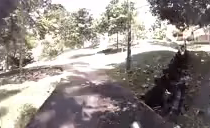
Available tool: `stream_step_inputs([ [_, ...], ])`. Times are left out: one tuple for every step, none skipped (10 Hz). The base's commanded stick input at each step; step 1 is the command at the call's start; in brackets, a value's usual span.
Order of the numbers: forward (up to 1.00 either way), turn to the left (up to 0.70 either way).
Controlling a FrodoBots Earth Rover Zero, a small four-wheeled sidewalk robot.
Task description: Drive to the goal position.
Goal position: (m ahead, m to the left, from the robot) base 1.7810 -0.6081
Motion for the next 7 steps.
stream_step_inputs([
  [0.50,0.00],
  [0.50,0.00],
  [0.50,0.00],
  [0.50,0.01],
  [0.50,0.15],
  [0.50,0.40],
  [0.50,0.50],
])
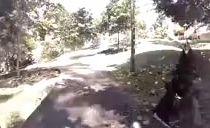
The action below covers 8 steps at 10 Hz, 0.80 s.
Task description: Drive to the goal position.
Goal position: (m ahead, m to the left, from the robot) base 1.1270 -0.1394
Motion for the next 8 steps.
stream_step_inputs([
  [0.50,0.50],
  [0.50,0.50],
  [0.50,0.42],
  [0.50,0.25],
  [0.50,0.07],
  [0.50,0.00],
  [0.50,0.00],
  [0.50,0.00],
])
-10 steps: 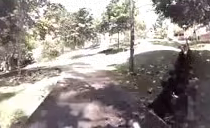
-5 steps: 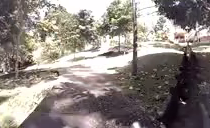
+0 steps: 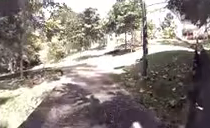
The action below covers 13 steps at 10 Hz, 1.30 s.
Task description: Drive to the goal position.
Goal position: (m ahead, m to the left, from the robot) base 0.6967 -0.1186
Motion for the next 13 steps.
stream_step_inputs([
  [0.50,0.00],
  [0.50,0.00],
  [0.50,0.00],
  [0.50,0.00],
  [0.50,0.00],
  [0.50,0.10],
  [0.50,0.50],
  [0.50,0.50],
  [0.50,0.50],
  [0.50,0.50],
  [0.50,0.50],
  [0.50,0.50],
  [0.50,0.50],
])
